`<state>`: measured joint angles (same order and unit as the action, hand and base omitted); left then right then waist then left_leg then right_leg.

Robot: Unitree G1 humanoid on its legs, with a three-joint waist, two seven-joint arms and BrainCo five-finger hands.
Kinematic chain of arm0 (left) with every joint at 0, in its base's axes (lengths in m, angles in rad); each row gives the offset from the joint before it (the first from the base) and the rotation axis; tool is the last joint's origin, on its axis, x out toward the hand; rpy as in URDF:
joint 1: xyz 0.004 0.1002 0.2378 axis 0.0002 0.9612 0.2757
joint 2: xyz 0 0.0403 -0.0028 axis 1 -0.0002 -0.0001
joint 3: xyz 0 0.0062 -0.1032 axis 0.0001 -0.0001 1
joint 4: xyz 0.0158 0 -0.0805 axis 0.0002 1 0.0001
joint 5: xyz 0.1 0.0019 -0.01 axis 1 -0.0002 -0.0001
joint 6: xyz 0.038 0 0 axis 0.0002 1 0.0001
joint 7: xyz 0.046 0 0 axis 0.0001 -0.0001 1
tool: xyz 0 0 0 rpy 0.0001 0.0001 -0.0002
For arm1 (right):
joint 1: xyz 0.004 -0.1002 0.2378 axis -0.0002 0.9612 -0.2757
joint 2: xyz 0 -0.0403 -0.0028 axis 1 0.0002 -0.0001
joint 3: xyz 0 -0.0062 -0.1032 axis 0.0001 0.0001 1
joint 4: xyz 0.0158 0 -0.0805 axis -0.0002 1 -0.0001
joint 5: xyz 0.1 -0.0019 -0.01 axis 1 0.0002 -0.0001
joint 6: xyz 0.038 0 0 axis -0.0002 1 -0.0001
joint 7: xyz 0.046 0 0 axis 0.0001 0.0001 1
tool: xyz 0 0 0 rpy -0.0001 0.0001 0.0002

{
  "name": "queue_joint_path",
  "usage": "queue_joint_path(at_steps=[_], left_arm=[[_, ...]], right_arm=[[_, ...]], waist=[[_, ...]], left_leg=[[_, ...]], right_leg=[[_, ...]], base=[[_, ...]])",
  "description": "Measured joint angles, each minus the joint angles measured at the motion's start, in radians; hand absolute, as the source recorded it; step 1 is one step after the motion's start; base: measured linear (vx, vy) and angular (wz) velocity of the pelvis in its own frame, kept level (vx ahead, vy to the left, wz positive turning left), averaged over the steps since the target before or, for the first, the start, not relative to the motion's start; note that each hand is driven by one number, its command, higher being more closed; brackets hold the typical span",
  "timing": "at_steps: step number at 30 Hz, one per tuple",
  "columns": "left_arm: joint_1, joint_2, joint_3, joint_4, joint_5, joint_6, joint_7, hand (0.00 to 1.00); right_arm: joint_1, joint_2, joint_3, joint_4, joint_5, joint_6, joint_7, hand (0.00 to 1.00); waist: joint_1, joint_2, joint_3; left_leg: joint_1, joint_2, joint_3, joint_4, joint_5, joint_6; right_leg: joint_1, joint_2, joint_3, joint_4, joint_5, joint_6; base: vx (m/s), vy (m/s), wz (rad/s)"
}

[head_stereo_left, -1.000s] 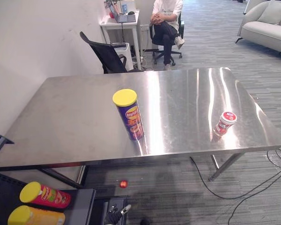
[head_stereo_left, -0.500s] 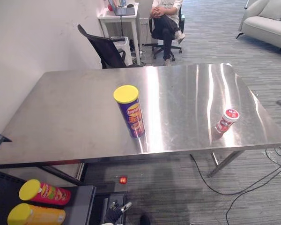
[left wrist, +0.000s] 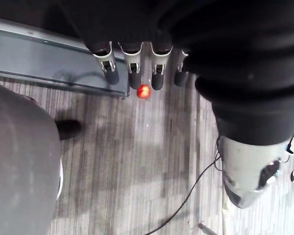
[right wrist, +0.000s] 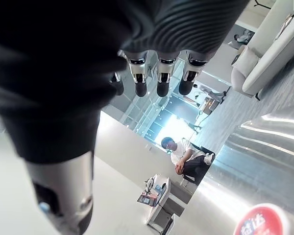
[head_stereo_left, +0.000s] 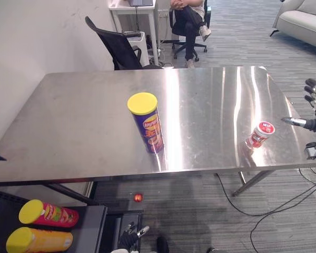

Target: Put the gum and the chips on the shelf.

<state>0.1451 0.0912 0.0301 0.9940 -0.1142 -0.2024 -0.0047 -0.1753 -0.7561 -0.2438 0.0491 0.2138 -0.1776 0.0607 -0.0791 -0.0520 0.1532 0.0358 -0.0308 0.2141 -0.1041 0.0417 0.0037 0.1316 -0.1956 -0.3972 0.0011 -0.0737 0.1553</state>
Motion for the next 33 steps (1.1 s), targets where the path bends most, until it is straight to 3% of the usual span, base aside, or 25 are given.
queue_joint_path(at_steps=[17,33], left_arm=[[-0.013,0.024,-0.033,-0.009,-0.038,-0.005,-0.001,0.0],[-0.026,0.035,-0.033,-0.018,-0.04,-0.005,0.0,0.0]], right_arm=[[-0.039,0.0,0.087,0.047,-0.001,0.019,0.015,0.0],[-0.058,0.01,0.087,0.118,-0.018,0.036,0.013,0.0]], waist=[[0.001,-0.017,0.032],[0.001,-0.026,0.06]], left_leg=[[-0.018,-0.001,-0.008,0.0,0.003,0.004],[-0.035,-0.006,-0.003,0.0,0.01,0.014]], right_leg=[[-0.01,0.001,-0.011,-0.001,0.001,0.0],[-0.028,-0.003,-0.008,-0.009,0.022,-0.002]], base=[[0.01,0.001,0.02],[0.0,0.005,-0.01]])
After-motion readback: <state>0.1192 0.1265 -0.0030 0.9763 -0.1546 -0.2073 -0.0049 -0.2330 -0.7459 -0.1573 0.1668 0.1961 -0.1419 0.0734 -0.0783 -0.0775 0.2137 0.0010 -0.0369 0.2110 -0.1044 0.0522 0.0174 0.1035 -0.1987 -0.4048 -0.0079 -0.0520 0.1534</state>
